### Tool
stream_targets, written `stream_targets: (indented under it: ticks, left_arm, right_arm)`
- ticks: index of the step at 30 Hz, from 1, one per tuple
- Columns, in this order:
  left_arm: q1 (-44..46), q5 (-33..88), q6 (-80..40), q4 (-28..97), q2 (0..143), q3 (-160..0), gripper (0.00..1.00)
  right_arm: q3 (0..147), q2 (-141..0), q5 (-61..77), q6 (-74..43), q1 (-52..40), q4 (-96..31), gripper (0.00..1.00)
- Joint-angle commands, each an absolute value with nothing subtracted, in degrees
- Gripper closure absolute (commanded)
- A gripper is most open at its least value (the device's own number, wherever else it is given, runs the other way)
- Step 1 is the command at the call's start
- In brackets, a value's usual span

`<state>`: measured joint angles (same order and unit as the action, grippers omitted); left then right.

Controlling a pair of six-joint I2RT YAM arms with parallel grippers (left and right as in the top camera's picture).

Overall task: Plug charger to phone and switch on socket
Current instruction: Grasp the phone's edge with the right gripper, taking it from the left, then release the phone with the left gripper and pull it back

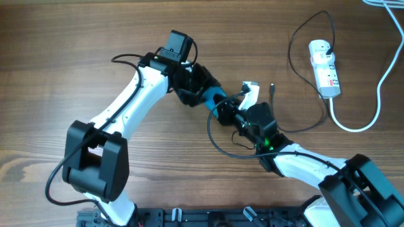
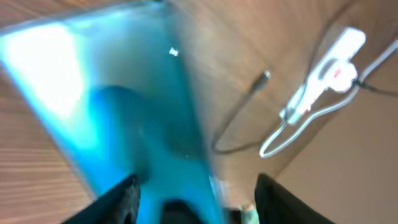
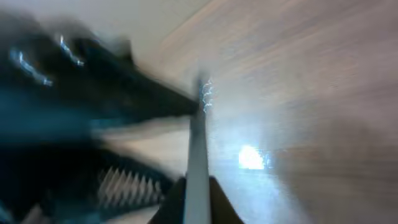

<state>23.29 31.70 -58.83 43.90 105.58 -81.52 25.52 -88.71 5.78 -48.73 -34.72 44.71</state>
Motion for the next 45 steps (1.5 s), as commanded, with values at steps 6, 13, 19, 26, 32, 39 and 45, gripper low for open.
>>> stream_targets:
  ticks: [6,13,19,26,32,39,45]
  left_arm:
    - [24.3,32.9,-59.0,44.3,104.2,-82.2,0.61]
    - [18.9,32.5,-55.6,42.0,104.0,-82.2,0.53]
    - [6.2,29.0,-45.5,46.2,97.4,-82.2,0.44]
    - [2.5,7.3,-42.4,57.8,83.3,-82.2,0.42]
    - [2.5,6.6,-44.5,64.0,75.2,-82.2,0.42]
    - [2.5,19.9,-50.1,69.8,71.7,-82.2,0.11]
    - [7.3,20.8,-50.5,68.7,73.0,-82.0,0.00]
  right_arm:
    - [26.8,-88.6,9.9,-48.0,-35.3,46.9,0.96]
    - [26.8,-88.5,5.8,-50.4,-34.8,45.7,0.96]
    - [26.8,-88.2,18.9,-81.6,-26.5,45.8,0.95]
    - [26.8,-88.2,43.5,-104.4,-18.5,52.8,0.96]
    - [26.8,-88.2,44.7,-118.8,-18.5,54.6,0.96]
    - [26.8,-88.2,44.0,-118.7,-18.5,55.3,0.96]
    - [26.8,-88.2,43.5,-118.7,-18.5,55.3,0.96]
